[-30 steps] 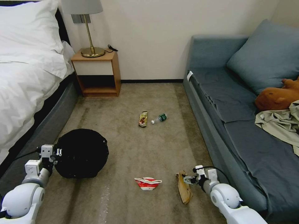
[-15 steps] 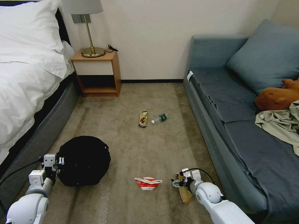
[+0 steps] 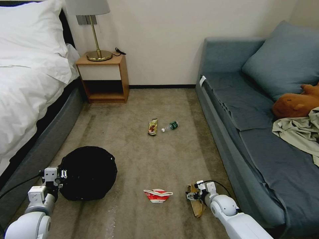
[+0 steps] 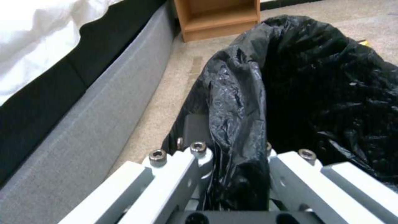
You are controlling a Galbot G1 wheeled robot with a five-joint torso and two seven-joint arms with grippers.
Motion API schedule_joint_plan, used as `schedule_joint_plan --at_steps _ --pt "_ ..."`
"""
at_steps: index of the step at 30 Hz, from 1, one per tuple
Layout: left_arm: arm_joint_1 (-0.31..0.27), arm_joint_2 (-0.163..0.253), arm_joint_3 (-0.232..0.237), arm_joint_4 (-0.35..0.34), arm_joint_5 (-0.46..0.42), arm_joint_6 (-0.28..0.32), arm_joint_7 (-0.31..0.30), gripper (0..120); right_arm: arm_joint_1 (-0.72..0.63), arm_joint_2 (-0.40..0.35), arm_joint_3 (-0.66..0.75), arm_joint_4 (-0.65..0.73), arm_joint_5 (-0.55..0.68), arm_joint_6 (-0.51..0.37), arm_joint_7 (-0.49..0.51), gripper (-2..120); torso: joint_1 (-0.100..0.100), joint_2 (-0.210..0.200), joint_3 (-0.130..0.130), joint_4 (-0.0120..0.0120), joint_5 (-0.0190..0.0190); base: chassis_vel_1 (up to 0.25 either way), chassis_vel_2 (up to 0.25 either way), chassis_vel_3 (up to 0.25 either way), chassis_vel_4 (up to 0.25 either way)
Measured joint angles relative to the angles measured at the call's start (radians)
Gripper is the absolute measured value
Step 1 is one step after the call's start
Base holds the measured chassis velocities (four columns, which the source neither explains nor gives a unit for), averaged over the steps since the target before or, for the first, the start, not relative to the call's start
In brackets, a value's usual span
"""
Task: Pick up the trash bin, then pick up the garbage on the floor and place it into the trash bin.
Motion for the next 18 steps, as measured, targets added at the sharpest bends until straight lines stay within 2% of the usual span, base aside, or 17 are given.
schedule_joint_plan --at_steps 3,5,6,8,9,11,14,16,17,18 --pt "0.003 -0.004 0.001 -0.005 0.001 -0.002 0.0 4 -0.002 0.0 0.005 -0.005 -0.004 0.007 -0.01 98 0.0 0.0 0.0 0.0 0.0 0.0 0.0 0.0 0.0" --pt "0.003 -0.005 -0.002 -0.01 -0.001 -0.002 0.0 4 -0.007 -0.001 0.011 -0.006 -0.008 0.017 -0.02 87 0.0 0.0 0.0 0.0 0.0 0.0 0.0 0.0 0.0" --pt "0.003 -0.005 -0.002 -0.01 -0.001 -0.002 0.0 4 -0.007 -0.001 0.011 -0.006 -0.008 0.017 -0.02 87 0.0 0.0 0.0 0.0 0.0 0.0 0.0 0.0 0.0" --pt "0.004 -0.005 -0.009 -0.012 -0.004 -0.002 0.001 4 -0.016 0.0 0.018 -0.003 -0.013 0.023 -0.028 77 0.0 0.0 0.0 -0.0001 0.0 0.0 0.0 0.0 0.0" --pt "0.004 -0.005 -0.009 -0.012 -0.004 -0.002 0.001 4 -0.016 0.0 0.018 -0.003 -0.013 0.023 -0.028 77 0.0 0.0 0.0 -0.0001 0.0 0.0 0.0 0.0 0.0" --pt "0.006 -0.005 -0.012 -0.016 -0.005 -0.002 0.001 4 -0.023 0.007 0.025 0.002 -0.023 0.03 -0.032 65 0.0 0.0 0.0 0.0 -0.0001 0.0 0.0 0.0 0.0" --pt "0.008 -0.006 -0.012 -0.02 -0.005 -0.002 0.001 4 -0.024 0.01 0.029 0.002 -0.028 0.033 -0.034 59 0.0 0.0 0.0 0.0 0.0 0.0 0.0 0.0 0.0" --pt "0.012 -0.009 -0.012 -0.026 -0.005 -0.002 0.0 4 -0.025 0.012 0.034 0.002 -0.034 0.039 -0.039 47 0.0 0.0 0.0 0.0 -0.0001 0.0 0.0 0.0 0.0" --pt "0.012 -0.009 -0.012 -0.026 -0.005 -0.002 0.0 4 -0.025 0.012 0.034 0.002 -0.034 0.039 -0.039 47 0.0 0.0 0.0 0.0 -0.0001 0.0 0.0 0.0 0.0" --pt "0.014 -0.01 -0.012 -0.029 -0.005 -0.002 0.0 4 -0.026 0.012 0.034 0.002 -0.035 0.04 -0.04 42 0.0 0.0 0.0 0.0 -0.0001 0.0 0.0 0.0 0.0"
